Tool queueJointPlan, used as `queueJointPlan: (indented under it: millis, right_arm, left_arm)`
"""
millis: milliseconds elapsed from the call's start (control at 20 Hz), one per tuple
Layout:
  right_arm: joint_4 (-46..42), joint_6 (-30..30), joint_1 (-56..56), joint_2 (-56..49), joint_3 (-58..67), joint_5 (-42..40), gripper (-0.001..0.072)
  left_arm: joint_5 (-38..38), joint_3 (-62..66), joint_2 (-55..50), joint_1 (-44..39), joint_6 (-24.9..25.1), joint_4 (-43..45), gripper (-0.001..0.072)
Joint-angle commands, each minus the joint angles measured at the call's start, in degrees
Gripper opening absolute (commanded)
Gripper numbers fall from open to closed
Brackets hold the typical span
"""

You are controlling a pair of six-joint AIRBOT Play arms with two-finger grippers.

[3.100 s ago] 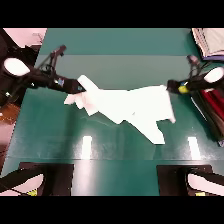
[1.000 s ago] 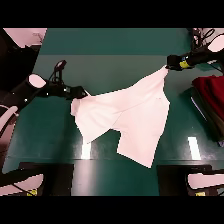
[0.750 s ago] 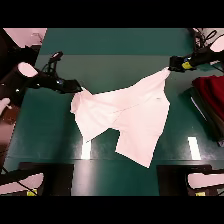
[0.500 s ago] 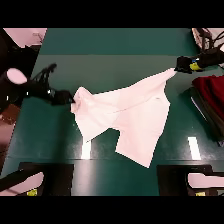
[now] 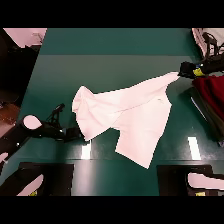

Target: Fold the shirts.

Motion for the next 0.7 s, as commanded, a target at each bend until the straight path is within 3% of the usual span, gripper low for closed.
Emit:
queueJointPlan:
  millis: [0, 300, 650]
  right_arm:
    - [0.2, 0.0, 0.3, 0.2, -0.3, -0.2, 0.0010]
    - [0.2, 0.0, 0.3, 0.2, -0.3, 0.2, 0.0010]
    - [0.2, 0.0, 0.3, 0.2, -0.3, 0.3, 0.0010]
  left_arm:
    - [5.9, -3.2, 1.0, -4.0, -4.1, -1.6, 0.0371]
    - [12.2, -3.2, 0.8, -10.2, -7.0, -2.7, 0.0370]
    - [13.5, -3.2, 0.7, -10.6, -7.4, -2.4, 0.0368]
